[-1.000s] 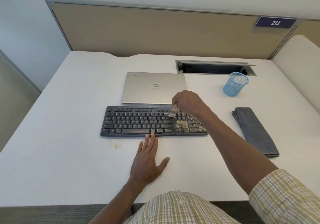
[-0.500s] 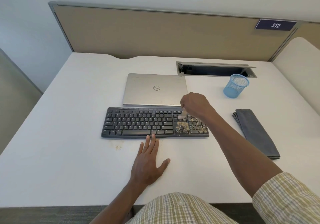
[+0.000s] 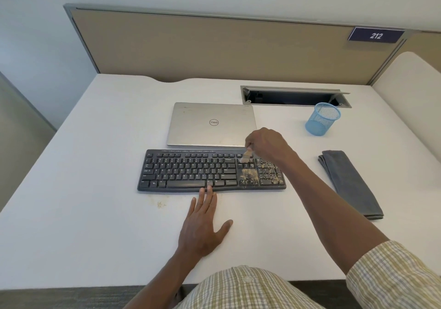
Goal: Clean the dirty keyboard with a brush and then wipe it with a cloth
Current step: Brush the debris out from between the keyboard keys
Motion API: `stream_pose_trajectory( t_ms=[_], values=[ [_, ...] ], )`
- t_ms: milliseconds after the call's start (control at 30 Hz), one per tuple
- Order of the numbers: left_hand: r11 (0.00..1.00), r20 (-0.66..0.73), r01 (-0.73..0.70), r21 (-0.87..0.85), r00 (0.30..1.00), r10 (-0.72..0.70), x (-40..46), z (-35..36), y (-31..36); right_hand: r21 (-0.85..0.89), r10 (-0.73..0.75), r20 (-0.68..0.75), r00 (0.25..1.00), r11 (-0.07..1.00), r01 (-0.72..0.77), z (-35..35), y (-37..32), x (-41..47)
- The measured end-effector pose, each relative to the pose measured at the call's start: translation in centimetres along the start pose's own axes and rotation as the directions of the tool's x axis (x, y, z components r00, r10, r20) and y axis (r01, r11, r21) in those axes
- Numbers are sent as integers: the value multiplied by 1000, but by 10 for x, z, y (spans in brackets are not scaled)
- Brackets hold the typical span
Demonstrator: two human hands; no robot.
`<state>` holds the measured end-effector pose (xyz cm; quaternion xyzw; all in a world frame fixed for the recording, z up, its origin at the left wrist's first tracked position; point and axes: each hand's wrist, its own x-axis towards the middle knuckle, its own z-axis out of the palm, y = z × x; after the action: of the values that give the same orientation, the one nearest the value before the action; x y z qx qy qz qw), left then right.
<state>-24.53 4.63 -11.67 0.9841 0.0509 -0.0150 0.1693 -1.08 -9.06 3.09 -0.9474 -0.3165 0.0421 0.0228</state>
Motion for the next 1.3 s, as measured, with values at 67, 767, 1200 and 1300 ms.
stream_pose_trajectory(
  t_ms=[67,767,1200,1300],
  values=[
    [1000,-2,-1,-6,1000,1,0,0,1,6,9,6,1000,1000,-9,3,3,-2],
    [1000,-9,-5,-11,1000,5,0,1,1,159,130,-126,983,981,-110,13,7,-28],
    [1000,-1,-2,-14,1000,2,0,2,-1,207,272,-195,942,950,-231,12,18,-40],
    [1000,7,-1,-15,1000,2,0,1,0,245,276,-90,957,937,-247,28,19,-40]
  ],
)
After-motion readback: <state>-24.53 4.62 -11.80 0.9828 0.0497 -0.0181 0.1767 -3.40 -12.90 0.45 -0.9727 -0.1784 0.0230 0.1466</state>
